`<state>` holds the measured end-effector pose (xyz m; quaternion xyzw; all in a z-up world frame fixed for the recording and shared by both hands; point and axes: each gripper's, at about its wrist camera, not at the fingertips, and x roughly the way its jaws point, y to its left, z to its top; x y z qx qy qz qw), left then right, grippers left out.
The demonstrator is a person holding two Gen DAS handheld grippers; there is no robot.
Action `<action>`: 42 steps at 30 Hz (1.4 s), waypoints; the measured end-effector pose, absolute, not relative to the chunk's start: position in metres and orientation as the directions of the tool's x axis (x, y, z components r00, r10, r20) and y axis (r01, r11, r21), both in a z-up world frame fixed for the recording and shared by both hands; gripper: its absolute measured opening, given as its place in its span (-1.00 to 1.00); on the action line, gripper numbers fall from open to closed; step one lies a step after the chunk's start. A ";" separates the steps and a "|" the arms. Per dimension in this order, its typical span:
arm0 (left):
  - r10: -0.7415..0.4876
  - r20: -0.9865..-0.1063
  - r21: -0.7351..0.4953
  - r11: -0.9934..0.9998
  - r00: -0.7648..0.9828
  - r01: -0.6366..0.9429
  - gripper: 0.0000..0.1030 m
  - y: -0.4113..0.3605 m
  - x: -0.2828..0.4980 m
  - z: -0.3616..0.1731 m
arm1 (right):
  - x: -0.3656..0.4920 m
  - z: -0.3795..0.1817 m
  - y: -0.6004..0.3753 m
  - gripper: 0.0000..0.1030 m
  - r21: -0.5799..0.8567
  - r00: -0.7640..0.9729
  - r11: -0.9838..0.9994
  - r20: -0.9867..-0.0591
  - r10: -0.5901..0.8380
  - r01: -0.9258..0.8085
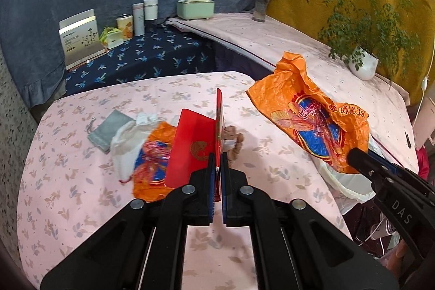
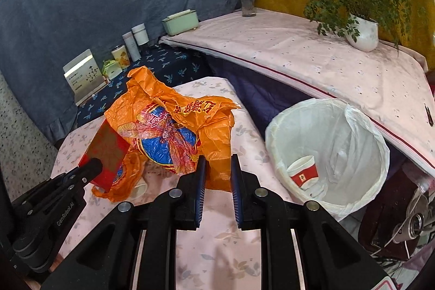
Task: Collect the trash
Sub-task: 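Carry the red envelope and orange bag over the wastebasket with both tools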
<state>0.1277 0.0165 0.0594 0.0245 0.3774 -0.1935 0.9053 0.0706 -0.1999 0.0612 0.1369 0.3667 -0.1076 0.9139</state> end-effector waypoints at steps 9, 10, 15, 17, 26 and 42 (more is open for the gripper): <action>-0.359 -0.710 -0.083 0.897 0.606 0.434 -0.94 -0.033 0.120 0.052 | 0.057 0.052 -0.244 -0.67 0.194 0.694 0.910 -0.708 -0.129 0.366; -0.362 -0.712 -0.083 0.894 0.601 0.440 -0.94 -0.038 0.119 0.051 | 0.056 0.050 -0.249 -0.67 0.197 0.692 0.906 -0.710 -0.132 0.375; -0.379 -0.722 -0.076 0.875 0.579 0.478 -0.94 -0.065 0.115 0.047 | 0.048 0.041 -0.273 -0.67 0.205 0.677 0.887 -0.720 -0.150 0.415; -0.388 -0.727 -0.078 0.866 0.566 0.494 -0.94 -0.076 0.114 0.045 | 0.044 0.037 -0.282 -0.67 0.208 0.671 0.878 -0.725 -0.158 0.432; -0.419 -0.741 -0.074 0.828 0.525 0.556 -0.94 -0.119 0.109 0.036 | 0.030 0.022 -0.325 -0.67 0.218 0.637 0.829 -0.745 -0.199 0.514; -0.494 -0.746 -0.091 0.740 0.447 0.667 -0.93 -0.192 0.107 0.024 | 0.021 -0.004 -0.381 -0.67 0.192 0.566 0.760 -0.781 -0.265 0.621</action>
